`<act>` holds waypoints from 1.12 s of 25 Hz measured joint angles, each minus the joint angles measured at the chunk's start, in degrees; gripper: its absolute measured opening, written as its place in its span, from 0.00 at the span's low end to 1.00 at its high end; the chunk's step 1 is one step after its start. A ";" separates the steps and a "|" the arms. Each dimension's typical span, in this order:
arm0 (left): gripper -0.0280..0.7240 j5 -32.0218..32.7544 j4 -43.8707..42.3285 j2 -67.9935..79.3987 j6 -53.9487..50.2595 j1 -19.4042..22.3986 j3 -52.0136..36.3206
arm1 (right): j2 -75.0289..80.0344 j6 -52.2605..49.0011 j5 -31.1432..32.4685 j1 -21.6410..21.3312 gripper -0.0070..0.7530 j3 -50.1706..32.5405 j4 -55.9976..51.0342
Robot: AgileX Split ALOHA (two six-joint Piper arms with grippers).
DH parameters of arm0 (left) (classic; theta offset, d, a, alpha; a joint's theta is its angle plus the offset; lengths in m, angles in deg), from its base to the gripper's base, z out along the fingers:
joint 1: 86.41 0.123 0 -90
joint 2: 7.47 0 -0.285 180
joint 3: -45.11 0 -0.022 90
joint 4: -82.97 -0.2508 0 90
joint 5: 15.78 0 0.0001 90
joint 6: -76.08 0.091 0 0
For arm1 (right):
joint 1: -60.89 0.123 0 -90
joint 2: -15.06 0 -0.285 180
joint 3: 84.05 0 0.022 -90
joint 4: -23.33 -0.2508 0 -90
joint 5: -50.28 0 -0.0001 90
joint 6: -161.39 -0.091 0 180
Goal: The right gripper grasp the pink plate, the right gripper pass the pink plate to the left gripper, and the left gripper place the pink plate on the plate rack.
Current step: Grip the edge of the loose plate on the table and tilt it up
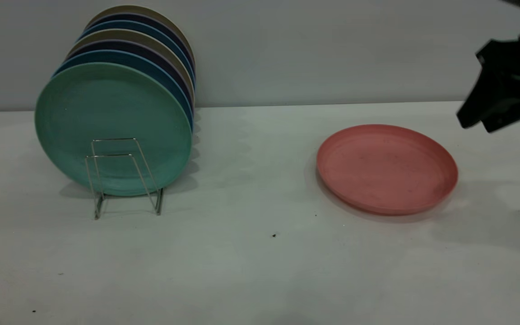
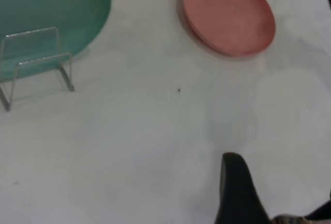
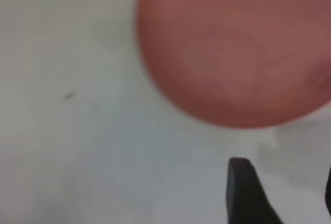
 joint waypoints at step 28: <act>0.65 -1.48 0.29 0.00 -0.08 0.00 0.00 | 31.74 -0.64 3.15 -4.72 0.52 26.35 -6.40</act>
